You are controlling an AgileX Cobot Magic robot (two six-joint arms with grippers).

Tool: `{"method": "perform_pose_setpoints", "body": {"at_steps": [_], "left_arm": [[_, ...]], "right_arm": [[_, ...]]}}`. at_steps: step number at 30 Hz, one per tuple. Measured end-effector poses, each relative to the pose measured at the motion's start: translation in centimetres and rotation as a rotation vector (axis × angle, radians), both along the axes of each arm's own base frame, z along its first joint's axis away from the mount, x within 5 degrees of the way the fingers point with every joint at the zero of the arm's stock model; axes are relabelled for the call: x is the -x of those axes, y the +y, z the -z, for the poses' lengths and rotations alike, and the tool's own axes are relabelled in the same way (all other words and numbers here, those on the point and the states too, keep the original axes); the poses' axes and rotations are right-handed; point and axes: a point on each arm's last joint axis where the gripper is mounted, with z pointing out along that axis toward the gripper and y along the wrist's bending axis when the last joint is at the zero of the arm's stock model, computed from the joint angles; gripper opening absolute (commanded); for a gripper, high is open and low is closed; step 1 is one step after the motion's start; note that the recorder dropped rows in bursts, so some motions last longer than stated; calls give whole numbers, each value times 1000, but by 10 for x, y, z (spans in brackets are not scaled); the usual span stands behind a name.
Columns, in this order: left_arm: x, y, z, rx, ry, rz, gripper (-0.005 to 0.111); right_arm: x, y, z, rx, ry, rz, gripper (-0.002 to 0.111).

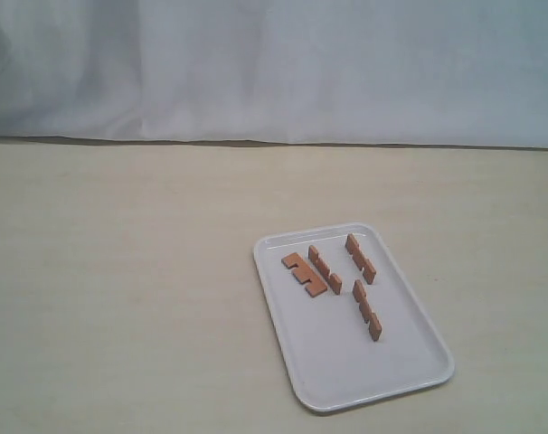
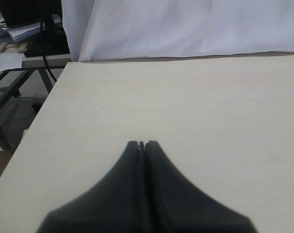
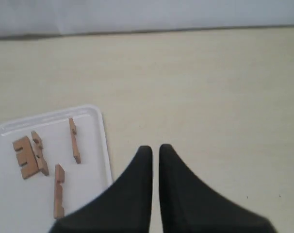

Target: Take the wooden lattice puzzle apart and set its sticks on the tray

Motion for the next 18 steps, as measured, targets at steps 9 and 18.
{"method": "perform_pose_setpoints", "body": {"at_steps": [9, 18], "left_arm": [[0, 0, 0, 0, 0, 0, 0], [0, 0, 0, 0, 0, 0, 0]], "right_arm": [[60, 12, -1, -44, -399, 12, 4], [105, 26, -16, -25, -677, -145, 4]]}}
